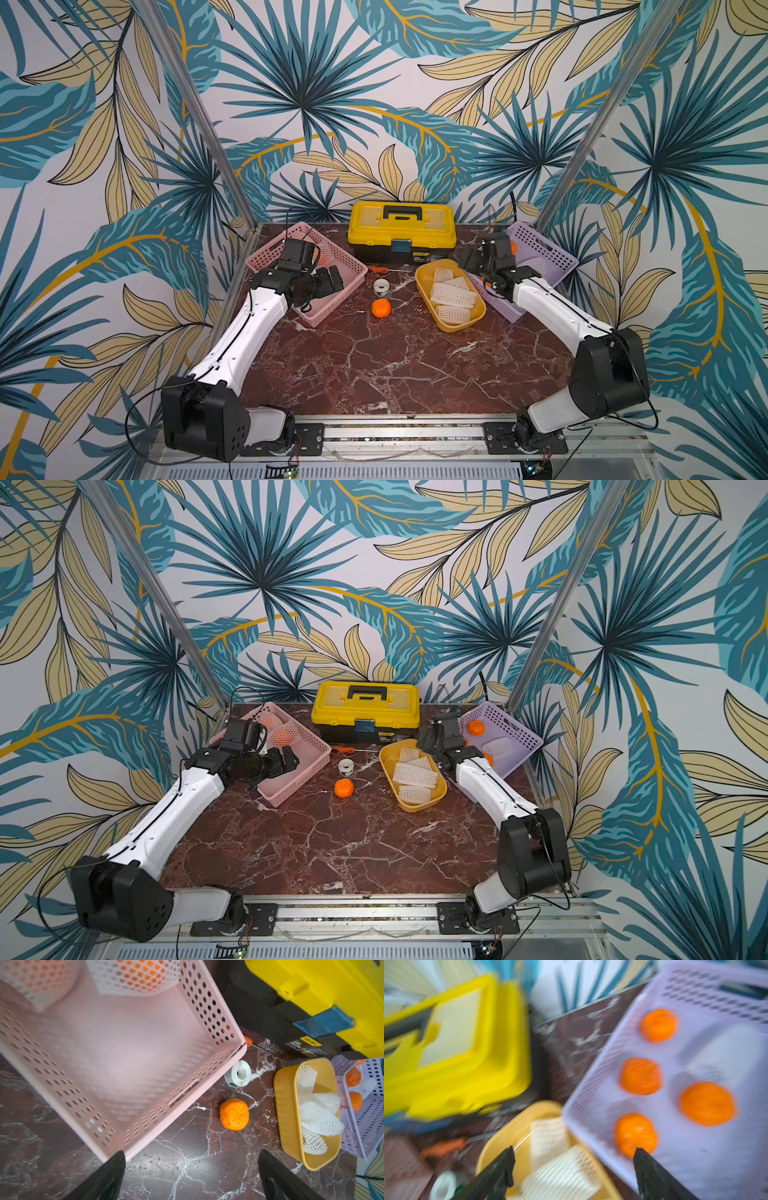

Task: Remove foam nets from oranges
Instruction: Pick up the foam net from the basket.

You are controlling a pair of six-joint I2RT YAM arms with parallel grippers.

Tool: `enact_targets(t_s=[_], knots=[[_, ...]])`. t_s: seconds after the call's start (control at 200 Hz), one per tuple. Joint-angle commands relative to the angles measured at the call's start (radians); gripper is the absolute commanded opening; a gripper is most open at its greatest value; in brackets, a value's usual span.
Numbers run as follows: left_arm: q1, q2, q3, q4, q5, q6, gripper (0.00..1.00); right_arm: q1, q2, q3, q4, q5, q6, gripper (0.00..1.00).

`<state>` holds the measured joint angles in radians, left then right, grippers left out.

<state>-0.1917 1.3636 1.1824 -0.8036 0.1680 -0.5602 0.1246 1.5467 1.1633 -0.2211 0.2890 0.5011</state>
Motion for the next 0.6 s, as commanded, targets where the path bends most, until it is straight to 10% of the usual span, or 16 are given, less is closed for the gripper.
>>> enact_targets(t_s=[0.0,0.591], knots=[[-0.013,0.044,0.006,0.015,0.110,0.025,0.99,-0.138,0.064,0.039,-0.077,0.039,0.129,0.89],[-0.028,0.073,0.011,0.013,0.174,0.046,0.99,-0.411,0.632,0.621,-0.354,-0.069,0.291,0.89]])
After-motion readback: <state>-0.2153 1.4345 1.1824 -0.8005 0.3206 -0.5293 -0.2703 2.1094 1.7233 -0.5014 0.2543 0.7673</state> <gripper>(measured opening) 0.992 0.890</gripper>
